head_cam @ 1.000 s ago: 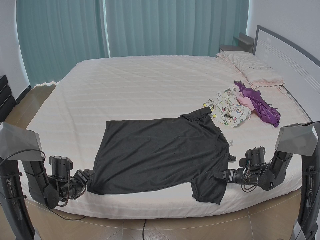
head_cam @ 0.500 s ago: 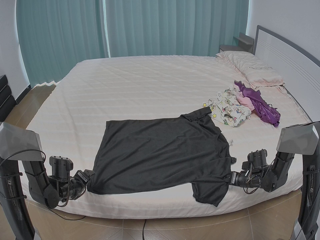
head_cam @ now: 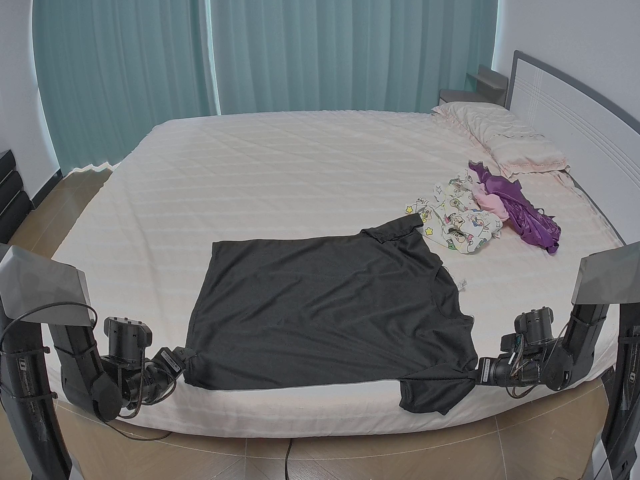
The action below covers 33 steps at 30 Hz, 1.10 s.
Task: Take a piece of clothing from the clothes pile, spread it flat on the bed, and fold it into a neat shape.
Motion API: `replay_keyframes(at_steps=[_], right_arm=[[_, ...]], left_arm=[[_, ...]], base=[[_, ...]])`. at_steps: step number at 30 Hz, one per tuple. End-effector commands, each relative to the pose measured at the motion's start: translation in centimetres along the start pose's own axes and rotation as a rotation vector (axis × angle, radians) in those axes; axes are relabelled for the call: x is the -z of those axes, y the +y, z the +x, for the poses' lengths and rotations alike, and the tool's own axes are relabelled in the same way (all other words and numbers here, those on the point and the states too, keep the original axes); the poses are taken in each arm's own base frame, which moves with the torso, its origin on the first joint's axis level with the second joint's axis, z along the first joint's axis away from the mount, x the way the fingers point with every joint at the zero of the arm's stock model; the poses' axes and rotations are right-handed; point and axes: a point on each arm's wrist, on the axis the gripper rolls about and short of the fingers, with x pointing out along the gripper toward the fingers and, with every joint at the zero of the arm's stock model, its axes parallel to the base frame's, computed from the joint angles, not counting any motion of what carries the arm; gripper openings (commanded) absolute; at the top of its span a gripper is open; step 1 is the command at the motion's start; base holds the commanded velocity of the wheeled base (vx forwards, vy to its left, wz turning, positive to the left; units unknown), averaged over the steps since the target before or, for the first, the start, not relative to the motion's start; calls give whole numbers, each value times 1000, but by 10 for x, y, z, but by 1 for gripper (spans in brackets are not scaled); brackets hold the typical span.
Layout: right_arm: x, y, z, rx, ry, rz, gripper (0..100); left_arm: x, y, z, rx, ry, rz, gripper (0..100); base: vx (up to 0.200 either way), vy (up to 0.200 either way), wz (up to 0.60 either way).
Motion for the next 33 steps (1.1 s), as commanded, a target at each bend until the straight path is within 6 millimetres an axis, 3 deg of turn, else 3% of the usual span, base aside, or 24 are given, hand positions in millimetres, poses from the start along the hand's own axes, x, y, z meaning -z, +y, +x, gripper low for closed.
replay_keyframes(at_steps=[1,9,10,17,18,27,33], right_arm=[[4,1,-3,0,9,-7,0],[7,3,-2,-5,17,-11,0],[7,4,-2,-7,18,-13,0],[8,3,-3,-6,18,-12,0],[8,3,-3,-8,18,-11,0],[11,3,-6,-5,27,-10,0],[15,3,-9,-4,30,-18,0]], left_arm=[[9,0,3,-14,22,27,100],[30,-13,14,-27,11,97,100],[33,-16,22,-49,-26,119,100],[43,-12,32,-104,-35,217,100],[44,-12,33,-110,-38,221,0],[45,-11,32,-130,-47,247,0],[44,1,26,-205,-58,288,0]], base=[[0,0,0],[0,0,0],[0,0,0],[0,0,0],[0,0,0],[0,0,0],[0,0,0]])
